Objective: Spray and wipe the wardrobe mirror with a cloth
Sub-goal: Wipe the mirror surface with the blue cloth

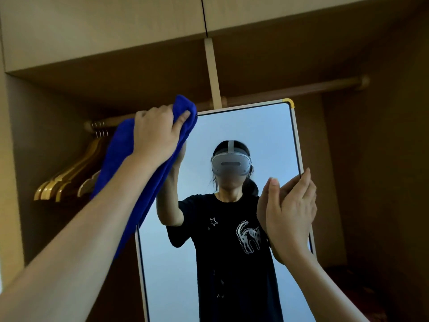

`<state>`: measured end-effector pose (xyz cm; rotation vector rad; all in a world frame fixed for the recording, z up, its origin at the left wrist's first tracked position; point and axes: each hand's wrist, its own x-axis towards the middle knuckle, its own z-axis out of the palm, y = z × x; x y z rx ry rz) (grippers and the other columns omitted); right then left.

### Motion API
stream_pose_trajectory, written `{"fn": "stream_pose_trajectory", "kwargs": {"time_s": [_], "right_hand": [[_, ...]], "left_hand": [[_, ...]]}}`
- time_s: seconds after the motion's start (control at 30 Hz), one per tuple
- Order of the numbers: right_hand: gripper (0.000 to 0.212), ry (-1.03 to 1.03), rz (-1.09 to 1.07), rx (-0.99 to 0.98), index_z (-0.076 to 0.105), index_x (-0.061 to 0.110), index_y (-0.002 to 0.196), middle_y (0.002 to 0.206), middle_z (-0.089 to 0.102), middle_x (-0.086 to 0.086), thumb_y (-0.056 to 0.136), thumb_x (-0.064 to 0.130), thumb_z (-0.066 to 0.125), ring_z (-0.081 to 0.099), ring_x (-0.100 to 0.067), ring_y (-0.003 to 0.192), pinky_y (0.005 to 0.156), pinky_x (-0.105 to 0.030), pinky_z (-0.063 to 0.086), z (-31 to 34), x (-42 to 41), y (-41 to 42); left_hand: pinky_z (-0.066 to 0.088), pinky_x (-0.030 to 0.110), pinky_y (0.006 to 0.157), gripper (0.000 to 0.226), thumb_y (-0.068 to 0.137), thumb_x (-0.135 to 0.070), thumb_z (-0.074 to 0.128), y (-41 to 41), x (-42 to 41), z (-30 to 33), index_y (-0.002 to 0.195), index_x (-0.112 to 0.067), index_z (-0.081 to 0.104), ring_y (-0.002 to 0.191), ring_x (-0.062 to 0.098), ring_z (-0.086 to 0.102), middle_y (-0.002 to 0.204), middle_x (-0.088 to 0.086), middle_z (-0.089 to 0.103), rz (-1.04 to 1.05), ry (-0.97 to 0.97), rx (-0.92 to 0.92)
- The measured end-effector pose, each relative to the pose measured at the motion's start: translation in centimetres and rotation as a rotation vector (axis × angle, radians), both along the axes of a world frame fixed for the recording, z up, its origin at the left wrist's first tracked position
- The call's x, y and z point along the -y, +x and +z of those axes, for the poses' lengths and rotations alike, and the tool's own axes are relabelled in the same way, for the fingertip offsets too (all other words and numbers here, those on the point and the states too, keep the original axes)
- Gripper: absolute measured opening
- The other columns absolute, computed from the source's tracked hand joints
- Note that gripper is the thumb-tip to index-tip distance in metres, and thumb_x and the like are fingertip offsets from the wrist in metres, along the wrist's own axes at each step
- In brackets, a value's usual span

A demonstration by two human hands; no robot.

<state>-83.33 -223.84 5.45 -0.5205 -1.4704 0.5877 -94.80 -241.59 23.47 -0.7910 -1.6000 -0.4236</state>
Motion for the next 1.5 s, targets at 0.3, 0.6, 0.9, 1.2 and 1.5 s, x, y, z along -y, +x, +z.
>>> {"fn": "stream_pose_trajectory", "kwargs": {"time_s": [0.3,0.6,0.9,1.2,1.5], "right_hand": [[0.078,0.002,0.035,0.017,0.008,0.010,0.154,0.155,0.025,-0.013,0.095,0.055,0.032,0.024,-0.026,0.143,0.116,-0.040,0.020,-0.3,-0.1,0.5],[0.078,-0.009,0.076,0.071,0.005,0.014,0.155,0.156,0.026,-0.009,0.095,0.057,0.029,0.027,-0.023,0.142,0.116,-0.037,0.021,-0.3,-0.5,1.1],[0.074,0.005,0.115,0.080,0.003,0.015,0.155,0.155,0.026,-0.005,0.096,0.050,0.028,0.028,-0.020,0.141,0.117,-0.037,0.025,-0.4,0.0,1.5],[0.078,0.005,0.211,-0.001,0.003,0.022,0.156,0.159,0.019,0.001,0.090,0.063,0.014,0.022,-0.014,0.144,0.116,-0.041,0.030,0.3,-0.7,2.6],[0.066,0.507,-0.094,0.163,0.010,0.001,0.154,0.162,0.009,-0.016,0.096,0.008,0.042,0.003,-0.025,0.150,0.123,-0.040,0.011,4.0,1.2,1.5]], "left_hand": [[0.043,0.039,0.090,0.051,0.100,-0.046,0.033,3.6,-8.4,-2.7,0.101,-0.008,0.067,0.092,0.026,0.064,0.097,0.007,0.071,-0.042,0.205,-0.094],[0.041,0.036,0.086,0.051,0.101,-0.047,0.027,7.6,-14.4,-1.0,0.091,-0.012,0.063,0.083,0.023,0.063,0.085,0.004,0.068,-0.234,0.059,-0.079],[0.037,0.034,0.089,0.049,0.102,-0.048,0.026,9.4,-16.5,-0.4,0.098,-0.014,0.062,0.092,0.021,0.060,0.095,0.003,0.067,-0.154,-0.089,-0.094],[0.037,0.041,0.097,0.064,0.094,-0.064,0.029,8.8,-16.2,-1.7,0.110,-0.011,0.062,0.100,0.026,0.059,0.103,0.007,0.067,-0.046,0.010,-0.081],[0.014,0.040,0.114,0.051,0.102,-0.031,0.018,8.3,-13.1,0.1,0.150,-0.017,0.030,0.135,0.022,0.035,0.146,0.002,0.045,-0.336,-0.277,0.183]]}}
